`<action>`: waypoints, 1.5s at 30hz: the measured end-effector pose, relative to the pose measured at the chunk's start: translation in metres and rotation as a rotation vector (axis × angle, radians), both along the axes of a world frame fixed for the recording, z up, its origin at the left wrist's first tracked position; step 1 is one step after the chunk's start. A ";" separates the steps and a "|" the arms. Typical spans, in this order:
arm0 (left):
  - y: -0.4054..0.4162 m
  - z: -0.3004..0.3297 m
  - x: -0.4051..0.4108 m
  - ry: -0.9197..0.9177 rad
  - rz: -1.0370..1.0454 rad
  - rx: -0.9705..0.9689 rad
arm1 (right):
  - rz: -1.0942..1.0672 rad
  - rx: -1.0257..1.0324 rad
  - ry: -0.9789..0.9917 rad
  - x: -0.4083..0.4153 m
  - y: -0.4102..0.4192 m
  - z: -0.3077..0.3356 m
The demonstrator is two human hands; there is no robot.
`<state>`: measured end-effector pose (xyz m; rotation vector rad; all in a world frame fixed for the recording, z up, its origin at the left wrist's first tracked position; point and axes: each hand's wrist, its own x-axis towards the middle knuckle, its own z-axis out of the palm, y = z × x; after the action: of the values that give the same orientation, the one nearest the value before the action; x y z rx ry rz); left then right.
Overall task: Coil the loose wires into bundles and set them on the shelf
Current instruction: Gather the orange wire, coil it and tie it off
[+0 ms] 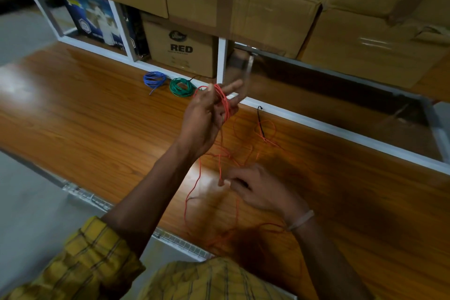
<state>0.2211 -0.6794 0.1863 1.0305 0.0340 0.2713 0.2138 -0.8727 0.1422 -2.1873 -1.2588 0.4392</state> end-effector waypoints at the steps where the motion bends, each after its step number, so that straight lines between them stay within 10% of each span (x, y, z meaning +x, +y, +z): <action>1: 0.000 -0.001 -0.003 0.034 0.014 0.119 | 0.024 0.014 0.025 0.000 -0.003 0.010; 12: -0.012 -0.004 -0.043 0.190 -0.399 1.045 | -0.254 0.425 -0.092 0.055 -0.030 0.064; 21: -0.022 0.006 -0.040 -0.029 -0.652 0.155 | -0.503 0.498 0.336 0.050 -0.002 -0.006; 28: -0.011 0.004 -0.015 0.019 -0.353 -0.057 | -0.354 0.295 0.427 0.018 0.008 -0.018; 38: -0.002 -0.031 -0.011 0.229 -0.234 1.158 | -0.319 -0.073 0.177 0.036 -0.012 0.032; 45: 0.013 -0.030 -0.011 0.104 -0.365 1.432 | -0.265 0.187 0.846 0.070 -0.039 0.045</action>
<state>0.2100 -0.6663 0.1565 2.4337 -0.2949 -0.1574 0.2843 -0.9119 0.1870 -1.6674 -0.5140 0.9563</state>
